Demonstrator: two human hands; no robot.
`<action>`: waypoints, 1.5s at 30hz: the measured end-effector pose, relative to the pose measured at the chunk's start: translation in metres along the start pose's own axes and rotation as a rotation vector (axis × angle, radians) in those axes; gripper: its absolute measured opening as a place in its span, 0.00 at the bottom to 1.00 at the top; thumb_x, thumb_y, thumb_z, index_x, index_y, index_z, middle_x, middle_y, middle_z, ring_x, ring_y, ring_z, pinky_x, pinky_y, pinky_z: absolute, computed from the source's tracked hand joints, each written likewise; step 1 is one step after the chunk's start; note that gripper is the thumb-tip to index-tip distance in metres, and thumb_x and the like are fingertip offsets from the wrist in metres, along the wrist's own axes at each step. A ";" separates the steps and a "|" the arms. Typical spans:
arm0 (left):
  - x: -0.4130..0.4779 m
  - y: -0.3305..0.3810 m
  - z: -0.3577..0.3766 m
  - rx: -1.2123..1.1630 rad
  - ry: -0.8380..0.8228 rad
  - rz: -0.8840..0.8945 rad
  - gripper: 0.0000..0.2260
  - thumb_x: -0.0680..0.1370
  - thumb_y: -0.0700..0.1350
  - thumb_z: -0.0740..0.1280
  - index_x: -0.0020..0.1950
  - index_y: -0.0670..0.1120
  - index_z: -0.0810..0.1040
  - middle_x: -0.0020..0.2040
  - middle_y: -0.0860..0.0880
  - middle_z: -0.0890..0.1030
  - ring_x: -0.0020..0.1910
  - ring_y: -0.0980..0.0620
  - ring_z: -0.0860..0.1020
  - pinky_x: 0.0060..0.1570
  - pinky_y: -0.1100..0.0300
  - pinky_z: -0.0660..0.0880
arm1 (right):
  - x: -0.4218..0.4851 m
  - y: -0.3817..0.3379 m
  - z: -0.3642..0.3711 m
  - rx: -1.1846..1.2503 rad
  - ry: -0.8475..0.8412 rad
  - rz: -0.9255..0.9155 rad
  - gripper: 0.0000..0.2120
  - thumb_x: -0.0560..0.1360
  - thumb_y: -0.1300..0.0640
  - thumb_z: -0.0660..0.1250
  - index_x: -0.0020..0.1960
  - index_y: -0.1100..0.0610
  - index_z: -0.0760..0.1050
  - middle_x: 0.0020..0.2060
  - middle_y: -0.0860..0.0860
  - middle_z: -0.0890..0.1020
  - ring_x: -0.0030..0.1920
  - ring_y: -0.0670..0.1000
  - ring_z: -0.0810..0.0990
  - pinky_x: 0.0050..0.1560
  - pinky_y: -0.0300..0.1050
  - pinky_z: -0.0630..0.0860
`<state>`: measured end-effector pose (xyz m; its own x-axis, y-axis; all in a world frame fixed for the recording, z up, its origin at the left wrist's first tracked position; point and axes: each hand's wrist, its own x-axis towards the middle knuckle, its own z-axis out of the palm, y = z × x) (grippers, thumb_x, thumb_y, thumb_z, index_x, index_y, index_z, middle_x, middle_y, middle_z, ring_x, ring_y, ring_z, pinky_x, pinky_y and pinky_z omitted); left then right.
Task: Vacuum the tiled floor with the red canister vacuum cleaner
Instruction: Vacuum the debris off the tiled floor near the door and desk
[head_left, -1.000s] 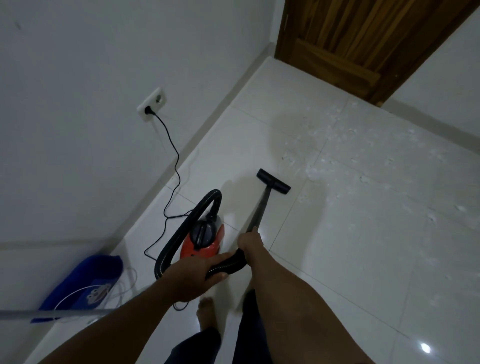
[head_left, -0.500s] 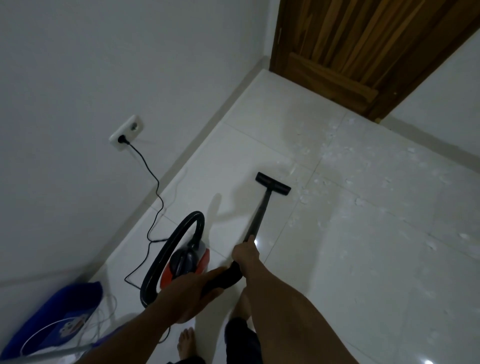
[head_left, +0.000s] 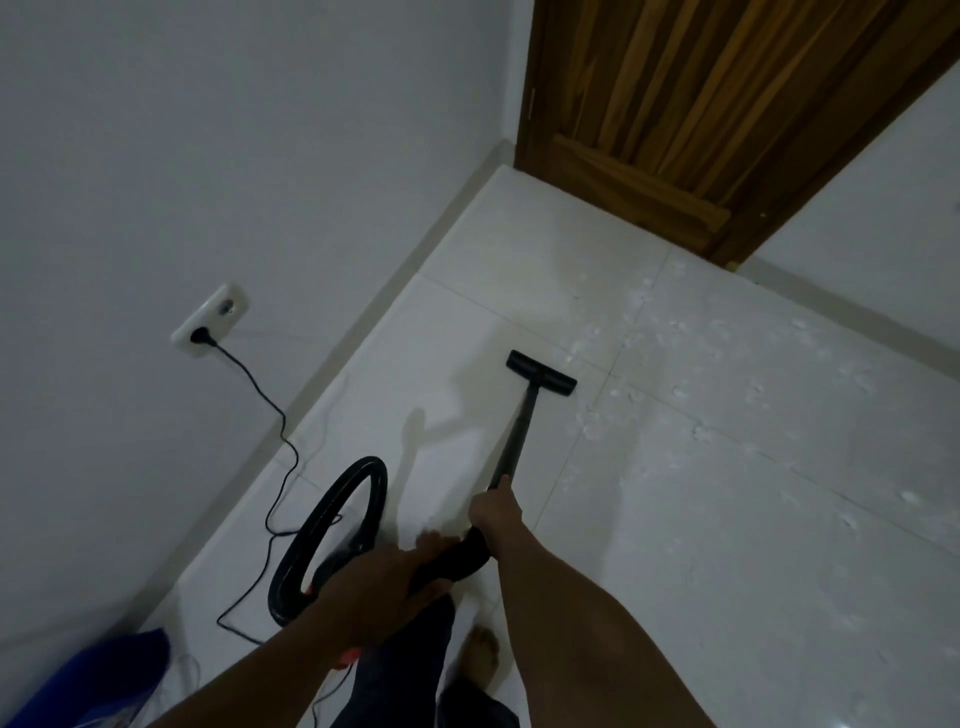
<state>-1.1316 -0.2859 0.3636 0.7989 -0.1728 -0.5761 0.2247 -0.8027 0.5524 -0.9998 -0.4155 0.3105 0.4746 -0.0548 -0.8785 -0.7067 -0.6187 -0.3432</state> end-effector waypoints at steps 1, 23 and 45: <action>0.007 0.001 -0.011 0.025 0.000 0.003 0.25 0.82 0.64 0.55 0.77 0.70 0.50 0.40 0.56 0.75 0.34 0.61 0.75 0.43 0.65 0.76 | 0.007 -0.008 -0.002 0.005 0.002 0.006 0.36 0.79 0.62 0.56 0.80 0.51 0.42 0.51 0.58 0.74 0.38 0.52 0.74 0.28 0.42 0.67; 0.182 -0.006 -0.173 0.119 -0.064 0.131 0.25 0.82 0.65 0.53 0.78 0.67 0.51 0.41 0.53 0.82 0.35 0.56 0.81 0.42 0.59 0.80 | 0.107 -0.189 -0.073 0.005 0.109 0.043 0.34 0.79 0.63 0.57 0.81 0.53 0.45 0.66 0.61 0.72 0.52 0.58 0.77 0.38 0.46 0.75; 0.211 0.009 -0.258 0.170 -0.040 0.116 0.30 0.76 0.71 0.46 0.78 0.65 0.55 0.38 0.60 0.72 0.36 0.62 0.74 0.35 0.71 0.65 | 0.110 -0.252 -0.090 0.244 0.239 0.125 0.31 0.78 0.60 0.58 0.78 0.52 0.52 0.59 0.60 0.76 0.51 0.57 0.78 0.42 0.46 0.72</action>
<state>-0.8171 -0.1823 0.4023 0.7901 -0.2893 -0.5403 0.0325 -0.8605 0.5083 -0.7219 -0.3363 0.3307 0.4652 -0.3180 -0.8261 -0.8579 -0.3920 -0.3321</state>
